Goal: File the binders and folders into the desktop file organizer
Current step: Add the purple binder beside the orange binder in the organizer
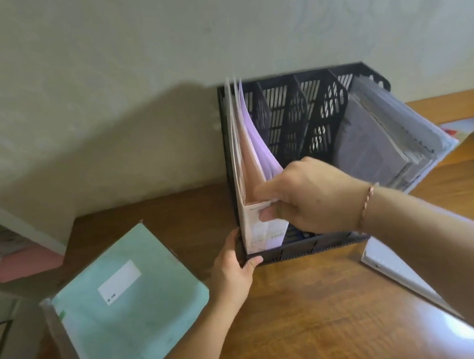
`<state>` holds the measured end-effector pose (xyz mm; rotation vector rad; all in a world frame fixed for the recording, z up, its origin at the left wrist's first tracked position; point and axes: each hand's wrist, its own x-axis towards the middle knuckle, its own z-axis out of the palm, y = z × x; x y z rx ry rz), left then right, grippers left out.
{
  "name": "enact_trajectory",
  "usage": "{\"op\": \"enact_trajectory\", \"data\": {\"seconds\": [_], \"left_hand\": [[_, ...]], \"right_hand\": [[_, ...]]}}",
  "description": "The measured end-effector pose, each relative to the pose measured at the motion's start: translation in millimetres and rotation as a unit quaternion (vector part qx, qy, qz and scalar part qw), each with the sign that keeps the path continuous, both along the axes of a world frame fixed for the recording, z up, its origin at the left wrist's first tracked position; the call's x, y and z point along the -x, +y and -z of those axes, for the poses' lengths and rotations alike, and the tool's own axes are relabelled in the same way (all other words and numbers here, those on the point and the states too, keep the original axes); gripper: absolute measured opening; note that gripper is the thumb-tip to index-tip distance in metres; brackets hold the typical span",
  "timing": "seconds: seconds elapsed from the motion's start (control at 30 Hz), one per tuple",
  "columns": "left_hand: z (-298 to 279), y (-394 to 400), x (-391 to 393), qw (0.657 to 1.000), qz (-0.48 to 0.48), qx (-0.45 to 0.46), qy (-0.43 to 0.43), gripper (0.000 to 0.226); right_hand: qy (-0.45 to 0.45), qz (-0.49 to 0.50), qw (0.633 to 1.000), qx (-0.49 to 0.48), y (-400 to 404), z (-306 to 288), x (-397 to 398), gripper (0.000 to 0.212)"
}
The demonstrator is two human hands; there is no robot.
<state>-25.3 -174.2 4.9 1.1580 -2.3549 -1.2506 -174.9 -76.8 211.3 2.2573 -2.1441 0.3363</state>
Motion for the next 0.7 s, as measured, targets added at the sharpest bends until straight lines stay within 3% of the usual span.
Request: {"op": "enact_trajectory", "data": {"seconds": [0.1,0.13,0.2,0.23,0.3,0.33,0.43,0.47,0.57,0.7], "left_hand": [[-6,-9,0,0.999,0.035,-0.021,-0.006,0.064],[-10,-13,0,0.999,0.046,-0.021,-0.013,0.064],[-21,-20,-3,0.996,0.080,-0.017,-0.030,0.071],[-26,-23,-4,0.994,0.103,-0.022,-0.036,0.079],[-34,-27,-4,0.987,0.149,-0.065,-0.011,0.096],[-32,-30,-4,0.984,0.163,-0.074,0.009,0.099],[-30,-32,3,0.988,0.142,-0.042,0.032,0.084],[-32,-32,5,0.991,0.122,-0.040,0.033,0.078],[-27,-35,8,0.993,0.100,-0.054,0.027,0.069],[-26,-36,9,0.992,0.118,-0.047,0.022,0.061]], "right_hand": [[0.012,-0.018,0.998,0.065,2,7,6,0.008],[-0.002,-0.022,0.994,0.106,6,10,9,0.015],[-0.115,-0.005,0.966,0.232,16,27,13,0.041],[-0.210,0.021,0.934,0.289,21,40,15,0.053],[-0.364,0.089,0.882,0.287,25,71,11,0.074],[-0.394,0.106,0.883,0.234,24,89,9,0.077],[-0.318,0.149,0.934,0.061,18,138,3,0.046],[-0.310,0.175,0.934,0.031,17,151,1,0.041],[-0.286,0.231,0.930,0.011,16,176,-2,0.043],[-0.271,0.221,0.934,0.079,13,187,-6,0.045]]}}
